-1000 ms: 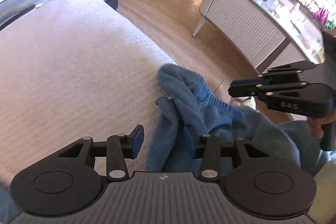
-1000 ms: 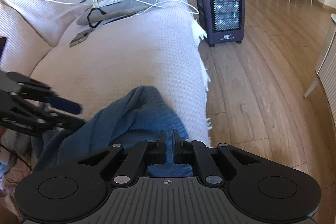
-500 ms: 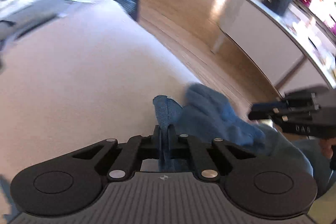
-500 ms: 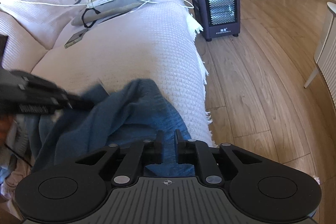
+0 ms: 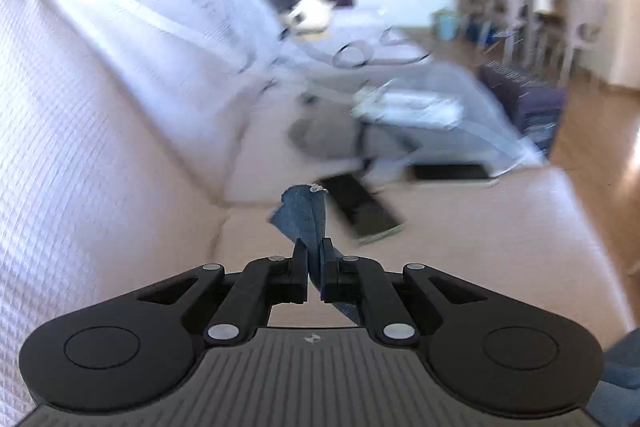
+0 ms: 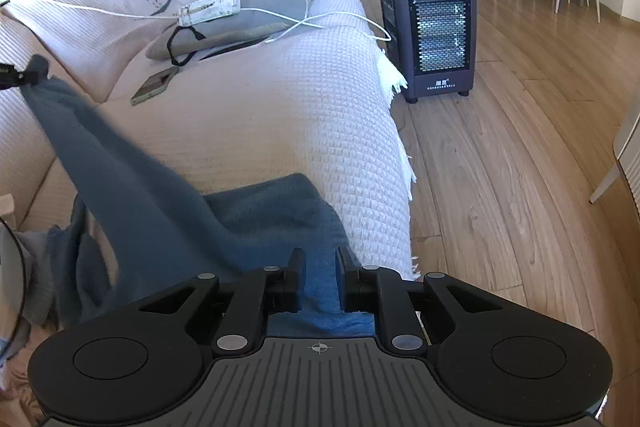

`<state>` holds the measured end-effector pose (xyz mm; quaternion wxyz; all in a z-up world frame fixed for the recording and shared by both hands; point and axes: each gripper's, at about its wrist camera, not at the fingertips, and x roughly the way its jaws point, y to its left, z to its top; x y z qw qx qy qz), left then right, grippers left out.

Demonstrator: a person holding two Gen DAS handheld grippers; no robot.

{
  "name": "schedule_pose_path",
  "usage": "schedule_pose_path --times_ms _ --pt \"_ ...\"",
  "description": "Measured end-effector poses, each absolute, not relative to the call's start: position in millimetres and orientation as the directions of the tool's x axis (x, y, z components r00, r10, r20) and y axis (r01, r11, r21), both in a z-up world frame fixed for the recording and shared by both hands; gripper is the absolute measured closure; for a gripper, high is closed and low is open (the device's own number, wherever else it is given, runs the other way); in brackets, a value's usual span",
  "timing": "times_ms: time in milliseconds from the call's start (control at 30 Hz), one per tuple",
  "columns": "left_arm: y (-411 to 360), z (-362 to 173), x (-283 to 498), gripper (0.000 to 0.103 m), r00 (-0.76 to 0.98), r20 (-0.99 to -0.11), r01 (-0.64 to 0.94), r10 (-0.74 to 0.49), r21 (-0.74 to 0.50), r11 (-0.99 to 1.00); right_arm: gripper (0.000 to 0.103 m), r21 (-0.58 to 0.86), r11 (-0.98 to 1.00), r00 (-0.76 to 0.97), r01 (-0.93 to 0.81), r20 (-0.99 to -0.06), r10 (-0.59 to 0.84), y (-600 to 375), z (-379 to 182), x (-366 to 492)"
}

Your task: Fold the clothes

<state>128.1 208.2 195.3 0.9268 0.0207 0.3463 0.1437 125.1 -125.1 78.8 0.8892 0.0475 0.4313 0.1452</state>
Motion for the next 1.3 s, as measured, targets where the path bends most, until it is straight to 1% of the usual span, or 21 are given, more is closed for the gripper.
schedule_pose_path --times_ms 67,133,200,233,267,300,367,433,533,600,667,733,867,1000,1067,1133,1167,1300 --pt "210.4 174.3 134.9 0.097 0.655 -0.686 -0.262 0.319 0.19 0.946 0.085 0.21 0.954 0.58 -0.216 -0.758 0.298 -125.4 76.7 128.9" --pt "209.1 149.8 140.8 0.094 0.574 -0.732 -0.26 0.366 0.261 0.93 0.079 0.208 0.955 0.58 -0.209 -0.761 0.293 -127.4 75.9 131.8" --pt "204.9 131.6 143.7 0.087 0.503 -0.747 -0.244 0.434 0.359 0.901 0.077 0.211 0.958 0.582 -0.195 -0.761 0.287 -132.7 75.6 135.0" --pt "202.9 124.5 144.4 0.085 0.476 -0.749 -0.235 0.461 0.396 0.887 0.077 0.216 0.958 0.583 -0.187 -0.761 0.285 -135.8 75.6 136.8" --pt "201.3 122.2 143.2 0.084 0.472 -0.747 -0.229 0.469 0.409 0.883 0.077 0.224 0.958 0.584 -0.18 -0.759 0.287 -138.5 75.4 140.2" --pt "199.8 122.0 142.0 0.08 0.473 -0.745 -0.226 0.47 0.413 0.882 0.077 0.233 0.957 0.585 -0.174 -0.757 0.291 -141.0 75.2 144.4" --pt "196.7 131.6 139.3 0.073 0.506 -0.744 -0.224 0.435 0.374 0.9 0.077 0.251 0.954 0.588 -0.162 -0.752 0.298 -146.0 74.7 152.8" --pt "187.8 142.4 136.1 0.058 0.547 -0.742 -0.2 0.389 0.335 0.921 0.077 0.268 0.95 0.587 -0.157 -0.749 0.308 -148.0 73.4 161.6" --pt "167.7 152.2 131.7 0.048 0.594 -0.743 -0.125 0.308 0.293 0.948 0.076 0.289 0.942 0.574 -0.169 -0.749 0.332 -142.3 68.9 176.0" --pt "152.4 151.8 129.9 0.047 0.597 -0.75 -0.082 0.284 0.294 0.952 0.074 0.303 0.937 0.564 -0.177 -0.748 0.348 -138.5 65.9 185.7" --pt "137.8 148.3 127.0 0.043 0.592 -0.758 -0.05 0.273 0.303 0.952 0.072 0.317 0.93 0.555 -0.184 -0.748 0.364 -134.6 62.9 195.3" --pt "131.4 141.4 124.1 0.043 0.581 -0.771 -0.032 0.262 0.299 0.954 0.069 0.331 0.924 0.546 -0.191 -0.747 0.38 -130.8 59.9 204.9" --pt "121.0 124.5 123.1 0.042 0.541 -0.807 -0.011 0.238 0.275 0.961 0.068 0.361 0.905 0.521 -0.227 -0.739 0.426 -122.6 58.4 197.4" --pt "111.7 105.9 124.2 0.039 0.51 -0.832 0.025 0.219 0.269 0.963 0.067 0.319 0.905 0.491 -0.281 -0.762 0.422 -109.8 55.6 181.0" --pt "105.9 97.6 125.2 0.038 0.495 -0.843 0.047 0.209 0.267 0.963 0.065 0.301 0.904 0.482 -0.302 -0.77 0.417 -104.2 54.1 171.8" --pt "100.9 89.7 127.4 0.038 0.482 -0.853 0.066 0.201 0.264 0.962 0.055 0.277 0.905 0.478 -0.323 -0.777 0.409 -99.9 52.1 164.8" --pt "98.9 86.9 128.1 0.038 0.477 -0.856 0.071 0.2 0.264 0.962 0.054 0.258 0.907 0.482 -0.331 -0.781 0.398 -98.2 51.3 162.8" --pt "94.7 78.6 129.2 0.036 0.463 -0.864 0.083 0.198 0.265 0.961 0.054 0.263 0.906 0.487 -0.332 -0.775 0.403 -100.6 55.3 165.4"
